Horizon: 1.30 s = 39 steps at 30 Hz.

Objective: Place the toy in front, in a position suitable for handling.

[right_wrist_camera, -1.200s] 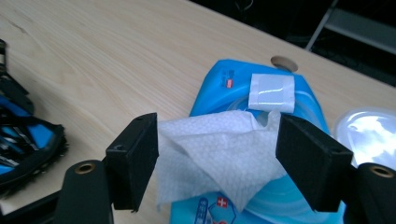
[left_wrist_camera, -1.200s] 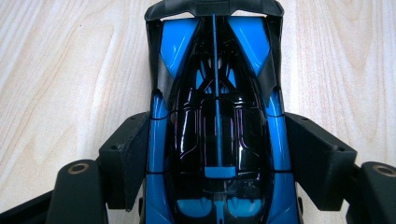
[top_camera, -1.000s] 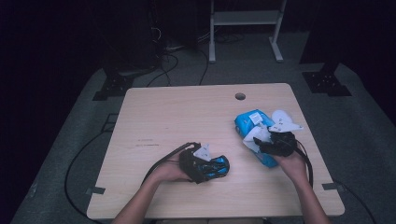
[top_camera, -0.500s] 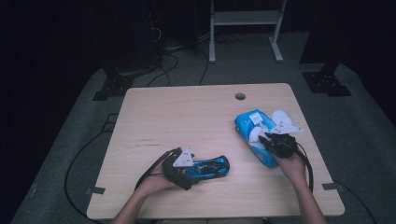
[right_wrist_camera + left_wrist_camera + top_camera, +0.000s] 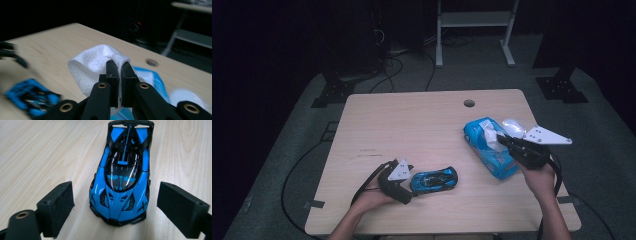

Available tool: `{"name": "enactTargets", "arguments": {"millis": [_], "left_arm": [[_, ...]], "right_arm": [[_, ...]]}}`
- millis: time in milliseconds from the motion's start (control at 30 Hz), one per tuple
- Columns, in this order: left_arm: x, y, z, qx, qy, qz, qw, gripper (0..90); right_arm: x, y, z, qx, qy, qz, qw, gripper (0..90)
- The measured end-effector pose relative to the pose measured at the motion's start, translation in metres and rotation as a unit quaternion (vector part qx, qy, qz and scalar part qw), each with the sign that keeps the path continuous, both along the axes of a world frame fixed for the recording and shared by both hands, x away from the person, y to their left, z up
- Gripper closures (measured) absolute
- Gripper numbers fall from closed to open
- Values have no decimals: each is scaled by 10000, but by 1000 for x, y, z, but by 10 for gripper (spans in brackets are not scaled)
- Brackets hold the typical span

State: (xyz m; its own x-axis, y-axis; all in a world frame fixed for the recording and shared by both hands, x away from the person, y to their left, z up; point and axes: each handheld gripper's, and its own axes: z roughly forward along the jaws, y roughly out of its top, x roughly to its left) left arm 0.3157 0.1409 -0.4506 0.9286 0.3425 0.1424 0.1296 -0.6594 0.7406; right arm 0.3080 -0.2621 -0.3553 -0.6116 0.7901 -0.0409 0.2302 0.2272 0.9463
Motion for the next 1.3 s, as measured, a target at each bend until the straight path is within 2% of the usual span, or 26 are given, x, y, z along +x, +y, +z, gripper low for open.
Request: {"name": "enactTargets", "arguments": {"millis": [67, 133, 167, 267, 400, 467, 533, 600, 667, 700, 733, 767, 800, 833, 900, 967, 1033, 1133, 1167, 1233, 1300], "left_arm": [[-1, 1, 0, -58, -21, 33, 10000, 142], [-1, 1, 0, -126, 2, -97, 9999, 206], [-1, 1, -1, -129, 4, -106, 9999, 215], [-2, 0, -1, -76, -9, -146, 9999, 210], [-1, -1, -2, -96, -1, -159, 9998, 191], [-1, -2, -2, -75, 7, -153, 9999, 181], [-1, -3, -3, -84, 19, -157, 9998, 181], [-2, -3, -3, -106, 21, -177, 9998, 181], [-2, -4, -3, -103, 10, -188, 9998, 181], [-2, -4, -3, -97, 15, -188, 9998, 181], [-2, -3, -3, -100, 20, -189, 9998, 181], [-1, -4, -4, -106, 20, -197, 9997, 181], [-2, -4, -4, -79, 5, -234, 9997, 183], [-2, -4, -5, -47, -6, -271, 9996, 195], [-2, -5, -5, -47, 18, -316, 9995, 226], [-3, -6, -6, -25, 10, -346, 9994, 257], [-3, -5, -6, 8, 51, -371, 9993, 302], [-1, -2, -5, 20, 60, -397, 9992, 370], [-1, -2, -6, -10, 96, -359, 9993, 385], [1, -1, -6, -5, 123, -332, 9994, 386], [1, -1, -7, 41, 136, -332, 9993, 375]], "right_arm": [[-11, 6, 9, 111, -55, 318, 9994, 864], [-21, 15, 15, 181, -146, 555, 9982, 865], [-25, 21, 16, 340, -70, 783, 9963, 865], [-33, 40, 12, 329, 177, 1149, 9927, 865], [-45, 63, 1, 265, 579, 1614, 9848, 865], [-48, 72, -1, 236, 702, 1746, 9818, 865], [-47, 75, -1, 495, 867, 1943, 9758, 864], [-45, 78, -1, 628, 924, 2053, 9723, 864], [-43, 79, -1, 933, 1046, 2183, 9658, 865], [-43, 80, -1, 909, 1040, 2184, 9660, 865], [-43, 82, -2, 751, 994, 2122, 9692, 864], [-41, 84, -4, 654, 1012, 2071, 9709, 864], [-37, 85, -7, 680, 1100, 2058, 9700, 864], [-32, 86, -13, 613, 1149, 2000, 9711, 864], [-21, 96, -27, 146, 1230, 1777, 9763, 863], [-12, 107, -41, -306, 1302, 1616, 9778, 863], [-6, 120, -55, -761, 1254, 1574, 9766, 857], [-7, 135, -64, -1002, 1136, 1774, 9724, 841], [-11, 141, -67, -1230, 987, 1838, 9702, 829], [-15, 147, -71, -1466, 953, 1904, 9660, 795], [-16, 151, -79, -1770, 923, 1990, 9595, 718]]}}
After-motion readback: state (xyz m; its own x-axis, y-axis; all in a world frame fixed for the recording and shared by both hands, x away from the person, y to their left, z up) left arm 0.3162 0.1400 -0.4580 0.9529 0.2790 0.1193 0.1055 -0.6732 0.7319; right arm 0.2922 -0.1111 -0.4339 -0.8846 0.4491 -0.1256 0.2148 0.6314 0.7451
